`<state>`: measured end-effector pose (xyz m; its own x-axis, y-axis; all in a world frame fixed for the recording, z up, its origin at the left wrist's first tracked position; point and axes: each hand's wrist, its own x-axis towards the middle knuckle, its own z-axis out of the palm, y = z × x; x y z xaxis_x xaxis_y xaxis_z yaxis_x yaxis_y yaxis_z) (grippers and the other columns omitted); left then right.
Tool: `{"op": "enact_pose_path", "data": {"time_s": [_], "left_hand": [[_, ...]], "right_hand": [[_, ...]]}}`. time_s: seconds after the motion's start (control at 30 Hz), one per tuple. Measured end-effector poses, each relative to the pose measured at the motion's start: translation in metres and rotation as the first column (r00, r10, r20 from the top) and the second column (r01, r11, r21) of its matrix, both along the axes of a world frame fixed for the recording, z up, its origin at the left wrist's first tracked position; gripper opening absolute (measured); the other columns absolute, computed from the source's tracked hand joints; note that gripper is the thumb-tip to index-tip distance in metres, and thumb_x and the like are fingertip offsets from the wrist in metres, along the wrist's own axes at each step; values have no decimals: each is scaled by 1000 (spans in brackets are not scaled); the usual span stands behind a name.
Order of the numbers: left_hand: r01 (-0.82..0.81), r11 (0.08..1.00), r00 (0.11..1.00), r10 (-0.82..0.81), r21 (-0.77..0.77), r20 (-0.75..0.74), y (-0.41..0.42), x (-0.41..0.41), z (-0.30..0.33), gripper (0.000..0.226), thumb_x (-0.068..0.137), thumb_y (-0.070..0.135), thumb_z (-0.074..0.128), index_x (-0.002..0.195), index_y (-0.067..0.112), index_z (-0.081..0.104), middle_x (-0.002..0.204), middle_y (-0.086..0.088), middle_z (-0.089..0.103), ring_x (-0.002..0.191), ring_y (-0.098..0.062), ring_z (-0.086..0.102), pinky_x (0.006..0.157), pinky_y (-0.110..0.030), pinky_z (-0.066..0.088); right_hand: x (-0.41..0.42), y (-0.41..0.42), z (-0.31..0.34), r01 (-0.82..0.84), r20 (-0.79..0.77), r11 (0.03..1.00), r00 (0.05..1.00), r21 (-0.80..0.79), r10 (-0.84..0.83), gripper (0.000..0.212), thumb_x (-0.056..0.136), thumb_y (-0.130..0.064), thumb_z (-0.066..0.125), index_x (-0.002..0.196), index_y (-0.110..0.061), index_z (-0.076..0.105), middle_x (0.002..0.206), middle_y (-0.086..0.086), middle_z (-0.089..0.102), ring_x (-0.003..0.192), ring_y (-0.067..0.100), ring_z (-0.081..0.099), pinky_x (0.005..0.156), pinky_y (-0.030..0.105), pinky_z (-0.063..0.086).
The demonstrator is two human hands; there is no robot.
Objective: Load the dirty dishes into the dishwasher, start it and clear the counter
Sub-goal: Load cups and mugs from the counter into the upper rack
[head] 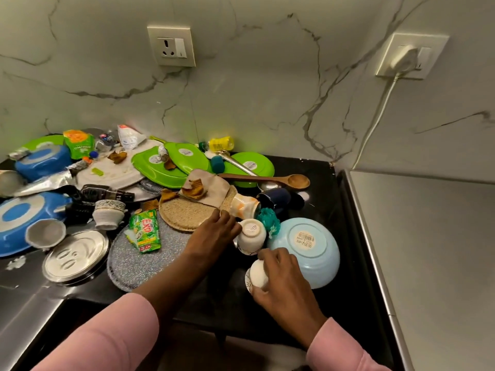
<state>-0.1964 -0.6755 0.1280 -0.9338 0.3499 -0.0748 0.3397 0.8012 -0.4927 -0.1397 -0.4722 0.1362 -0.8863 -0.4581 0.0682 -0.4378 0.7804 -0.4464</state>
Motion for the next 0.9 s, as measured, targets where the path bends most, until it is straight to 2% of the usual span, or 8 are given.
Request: {"op": "enact_pose_path", "data": {"time_s": [0.07,0.17,0.3,0.47,0.6,0.73,0.8,0.9], "left_hand": [[-64,996,998,65,-55,19,7,-5,-5,41,93,11,50,131,8,37,129,-18,46,120,-35,43,103,-42,33],[-213,977,977,213,-26,16,10,-7,2,47,94,19,51,137,12,33,133,-13,46,122,-30,42,101,-38,32],[-391,907,920,387,158,58,3,9,33,58,82,46,66,130,17,49,130,-8,49,121,-27,45,100,-35,36],[-377,762,913,401,527,73,0,61,87,73,64,52,81,121,14,57,121,-14,58,109,-32,53,82,-36,42],[-289,619,952,267,730,150,30,122,114,73,59,52,85,115,16,55,107,-9,64,94,-28,56,69,-32,37],[-196,465,969,-44,863,243,79,198,102,75,64,45,85,126,32,47,109,9,58,97,-13,56,79,-32,47],[-119,432,937,-250,894,245,115,236,86,77,66,40,86,131,41,45,114,17,57,99,-4,56,80,-24,47],[-49,348,848,-481,936,223,169,272,52,62,64,37,87,119,32,58,109,15,63,99,3,59,81,-17,47]], "right_hand": [[-3,6,7,21,30,998,999,-65,-19,53,81,-38,65,125,-31,37,120,-4,40,111,13,40,86,23,44],[-3,20,15,64,83,989,995,-136,-53,50,79,-38,68,120,-29,40,116,-4,40,107,13,42,86,24,44],[10,46,20,111,109,971,990,-212,-89,57,77,-36,70,124,-29,40,118,-5,40,110,14,44,91,30,46],[62,80,28,235,139,927,970,-293,-202,59,73,-37,75,124,-34,45,116,-8,41,109,10,48,92,24,46],[136,104,28,352,154,890,935,-290,-320,60,70,-38,77,123,-35,47,116,-8,41,106,8,47,88,19,44],[226,128,13,515,307,807,848,-290,-431,55,62,-40,78,112,-33,54,107,-8,42,96,4,51,79,6,40],[276,151,-1,617,386,733,774,-287,-501,54,56,-42,74,105,-32,56,102,-8,47,92,6,55,79,12,44],[336,196,-25,767,502,581,628,-271,-595,46,60,-31,81,99,-33,57,96,-5,63,87,10,64,70,23,52]]}}
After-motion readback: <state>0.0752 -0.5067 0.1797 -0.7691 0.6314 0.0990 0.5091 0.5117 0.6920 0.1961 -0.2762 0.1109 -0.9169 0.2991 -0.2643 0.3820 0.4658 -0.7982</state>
